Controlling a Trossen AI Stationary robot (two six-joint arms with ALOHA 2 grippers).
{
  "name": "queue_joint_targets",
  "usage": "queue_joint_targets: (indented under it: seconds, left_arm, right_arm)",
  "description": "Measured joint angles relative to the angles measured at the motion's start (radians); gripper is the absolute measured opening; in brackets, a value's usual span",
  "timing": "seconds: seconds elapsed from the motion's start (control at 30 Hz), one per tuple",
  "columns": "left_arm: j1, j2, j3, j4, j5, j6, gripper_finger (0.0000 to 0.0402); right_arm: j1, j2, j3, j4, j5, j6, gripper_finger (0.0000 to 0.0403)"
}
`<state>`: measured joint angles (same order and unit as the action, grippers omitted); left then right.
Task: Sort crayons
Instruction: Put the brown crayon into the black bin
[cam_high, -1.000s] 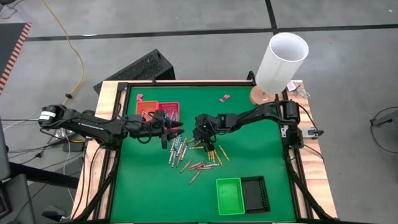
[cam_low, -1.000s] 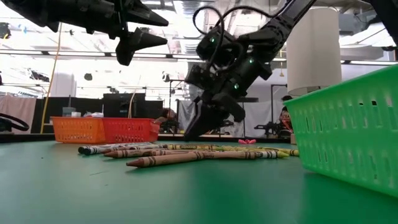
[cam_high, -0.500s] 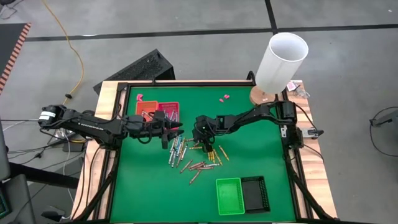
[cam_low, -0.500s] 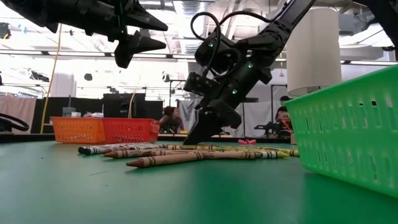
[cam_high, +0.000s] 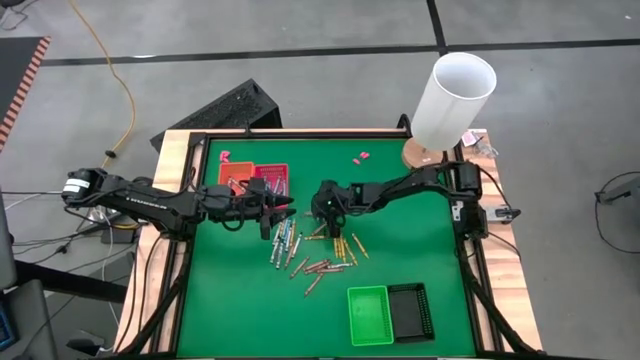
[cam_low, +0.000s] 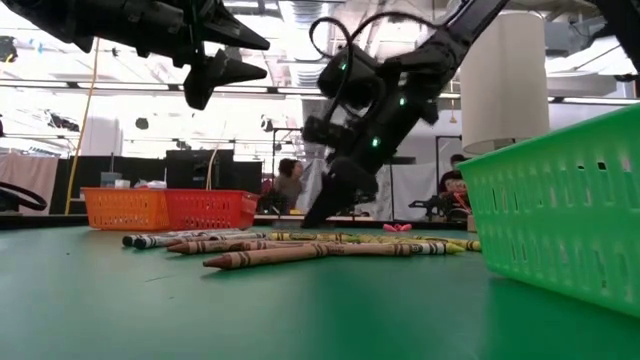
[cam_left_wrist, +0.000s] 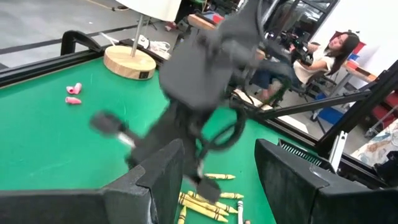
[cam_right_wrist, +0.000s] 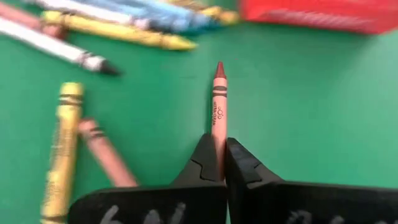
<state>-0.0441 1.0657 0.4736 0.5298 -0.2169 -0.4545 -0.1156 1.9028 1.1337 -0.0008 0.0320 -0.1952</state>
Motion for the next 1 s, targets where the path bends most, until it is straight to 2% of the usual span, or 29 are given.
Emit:
queue_joint_targets:
  seconds: [0.2,0.4,0.57,0.83,1.0]
  left_arm:
    - [-0.008,0.000,0.000,0.000,0.001,0.001,0.0187]
    - [-0.018,0.000,0.000,-0.004,0.002,0.002,0.0187]
    - [-0.018,0.000,0.000,-0.007,0.001,0.009,0.0187]
    - [-0.018,0.000,0.000,-0.002,-0.001,0.009,0.0187]
    - [-0.018,0.000,0.000,-0.001,-0.036,0.033,0.0187]
  right_arm:
    - [0.005,-0.122,0.002,-0.121,0.030,0.038,0.0003]
    - [0.079,-0.274,0.004,-0.351,0.027,0.130,0.0002]
    - [0.210,-0.377,0.002,-0.553,0.023,0.258,0.0002]
    - [0.458,-0.503,0.002,-0.832,0.022,0.559,0.0002]
    - [0.631,-0.542,0.003,-0.955,0.019,0.626,0.0002]
